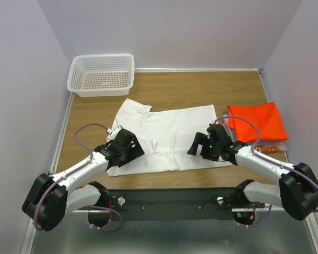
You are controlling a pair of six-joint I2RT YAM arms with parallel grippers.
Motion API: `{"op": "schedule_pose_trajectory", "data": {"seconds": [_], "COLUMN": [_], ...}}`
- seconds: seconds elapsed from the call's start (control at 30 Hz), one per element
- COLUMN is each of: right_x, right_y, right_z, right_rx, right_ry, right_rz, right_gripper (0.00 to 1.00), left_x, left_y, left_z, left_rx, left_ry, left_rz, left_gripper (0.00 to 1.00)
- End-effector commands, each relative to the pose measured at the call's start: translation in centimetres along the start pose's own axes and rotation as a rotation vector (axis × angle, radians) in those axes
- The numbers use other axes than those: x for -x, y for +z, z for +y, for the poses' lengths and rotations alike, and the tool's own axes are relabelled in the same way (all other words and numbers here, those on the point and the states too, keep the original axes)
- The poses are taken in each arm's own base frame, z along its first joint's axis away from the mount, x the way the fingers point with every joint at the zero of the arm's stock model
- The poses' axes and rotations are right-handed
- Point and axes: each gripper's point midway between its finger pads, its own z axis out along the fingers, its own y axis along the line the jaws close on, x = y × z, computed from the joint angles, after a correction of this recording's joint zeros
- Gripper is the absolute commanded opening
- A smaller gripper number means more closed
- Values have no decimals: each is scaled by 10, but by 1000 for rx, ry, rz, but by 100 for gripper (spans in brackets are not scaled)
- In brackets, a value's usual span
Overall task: Fold and stack the t-shirts
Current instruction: Fold the tshirt
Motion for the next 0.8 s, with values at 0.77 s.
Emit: {"op": "schedule_pose_trajectory", "data": {"seconds": [0.77], "right_x": [33], "right_y": [-70], "right_z": [11], "right_rx": [0], "right_ry": [-20], "right_rz": [-158], "right_gripper": [100], "left_x": [30], "left_y": [-47], "left_z": [-44], "left_rx": [35], "left_ry": [16], "left_rz": [-172], "left_gripper": [98]}}
